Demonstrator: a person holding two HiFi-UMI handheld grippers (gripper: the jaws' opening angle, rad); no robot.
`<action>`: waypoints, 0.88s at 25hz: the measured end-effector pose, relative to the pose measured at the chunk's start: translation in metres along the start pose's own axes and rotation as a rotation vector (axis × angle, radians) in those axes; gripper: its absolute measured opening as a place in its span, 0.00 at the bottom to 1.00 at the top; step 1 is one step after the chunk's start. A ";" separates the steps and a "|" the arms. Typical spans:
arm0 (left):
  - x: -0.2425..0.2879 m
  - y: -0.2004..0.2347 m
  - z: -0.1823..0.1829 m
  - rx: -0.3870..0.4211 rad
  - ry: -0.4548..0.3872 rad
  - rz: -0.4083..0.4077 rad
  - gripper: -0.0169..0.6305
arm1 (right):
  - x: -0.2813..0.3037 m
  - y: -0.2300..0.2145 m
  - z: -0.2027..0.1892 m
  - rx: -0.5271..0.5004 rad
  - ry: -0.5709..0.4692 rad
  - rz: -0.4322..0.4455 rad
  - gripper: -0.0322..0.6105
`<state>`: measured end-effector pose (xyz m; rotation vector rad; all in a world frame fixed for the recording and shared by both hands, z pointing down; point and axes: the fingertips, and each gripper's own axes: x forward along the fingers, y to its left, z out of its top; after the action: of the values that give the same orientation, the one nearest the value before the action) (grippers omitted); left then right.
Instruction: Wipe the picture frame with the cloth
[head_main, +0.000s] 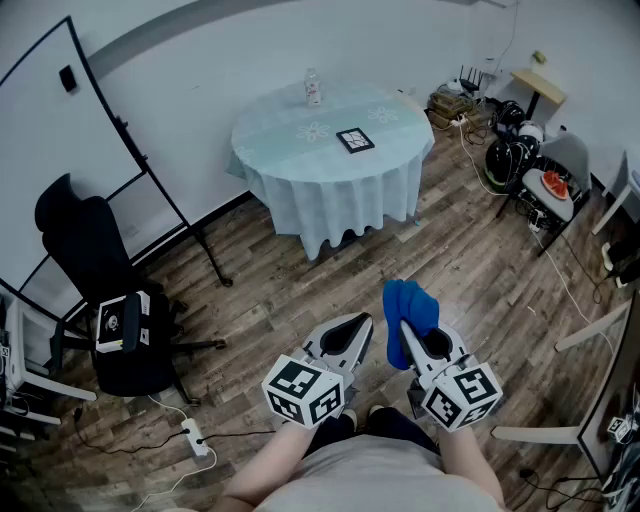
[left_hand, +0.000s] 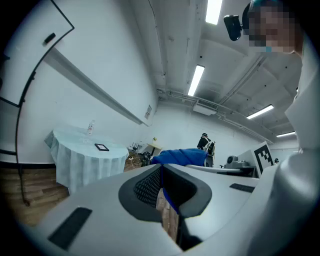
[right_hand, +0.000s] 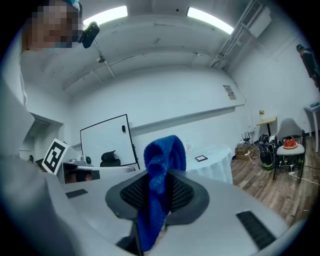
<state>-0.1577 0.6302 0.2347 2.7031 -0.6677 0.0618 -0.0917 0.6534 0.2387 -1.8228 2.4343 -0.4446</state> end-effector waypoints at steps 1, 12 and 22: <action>0.000 0.000 0.001 0.011 0.000 0.001 0.07 | 0.001 0.002 -0.001 -0.004 0.002 0.003 0.19; -0.013 0.007 0.000 0.039 0.013 -0.015 0.07 | 0.009 0.019 -0.007 -0.007 0.003 -0.008 0.19; -0.019 0.021 -0.007 0.029 0.032 -0.006 0.07 | 0.015 0.019 -0.010 0.013 -0.002 -0.053 0.19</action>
<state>-0.1840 0.6235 0.2456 2.7259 -0.6545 0.1147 -0.1162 0.6464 0.2449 -1.8849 2.3816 -0.4613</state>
